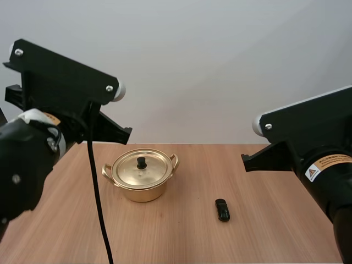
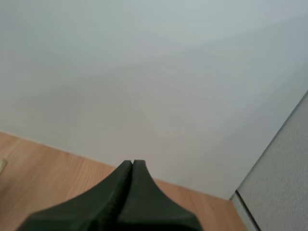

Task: Open the pot, put the car inside, and close it

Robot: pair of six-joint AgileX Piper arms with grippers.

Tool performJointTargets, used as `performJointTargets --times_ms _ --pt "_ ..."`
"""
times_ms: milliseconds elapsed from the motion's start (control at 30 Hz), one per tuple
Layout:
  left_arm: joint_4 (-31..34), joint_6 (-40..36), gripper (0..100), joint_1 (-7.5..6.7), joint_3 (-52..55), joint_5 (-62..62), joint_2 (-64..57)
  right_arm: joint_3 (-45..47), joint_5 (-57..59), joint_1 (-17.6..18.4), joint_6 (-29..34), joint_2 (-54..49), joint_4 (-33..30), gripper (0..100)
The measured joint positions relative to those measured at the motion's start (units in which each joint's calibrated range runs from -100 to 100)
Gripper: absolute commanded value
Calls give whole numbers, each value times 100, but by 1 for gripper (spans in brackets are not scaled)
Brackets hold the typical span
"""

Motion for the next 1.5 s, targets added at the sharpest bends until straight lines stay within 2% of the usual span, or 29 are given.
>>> performJointTargets --times_ms 200,233,300,367,433,500,667,1033,1500 --pt "-981 431 0 0 -1176 1521 1114 28 1149 -104 -907 0 1043 0" --pt "-1126 471 2 0 -1387 1732 1314 28 1192 -104 -1058 0 1222 0" --pt "-1305 537 13 0 -1808 2273 1723 28 1209 -104 -1294 0 1537 0" --pt "-1352 576 37 0 -2189 2819 2090 28 1193 -104 -1428 0 1901 0" --pt "-1311 591 71 0 -2496 3299 2451 28 1193 -104 -1467 0 2254 0" --pt "-1204 591 100 0 -2674 3855 2850 28 1193 -104 -1467 0 2538 0" --pt "-1188 558 100 0 -2707 4602 3813 28 1193 -104 -1475 0 2751 0" --pt "-1190 558 100 0 -2707 4285 5723 28 1210 -170 -1475 -12 2735 0" --pt "-958 588 100 0 -2694 3553 6522 28 1230 -243 -1475 -12 2735 0"
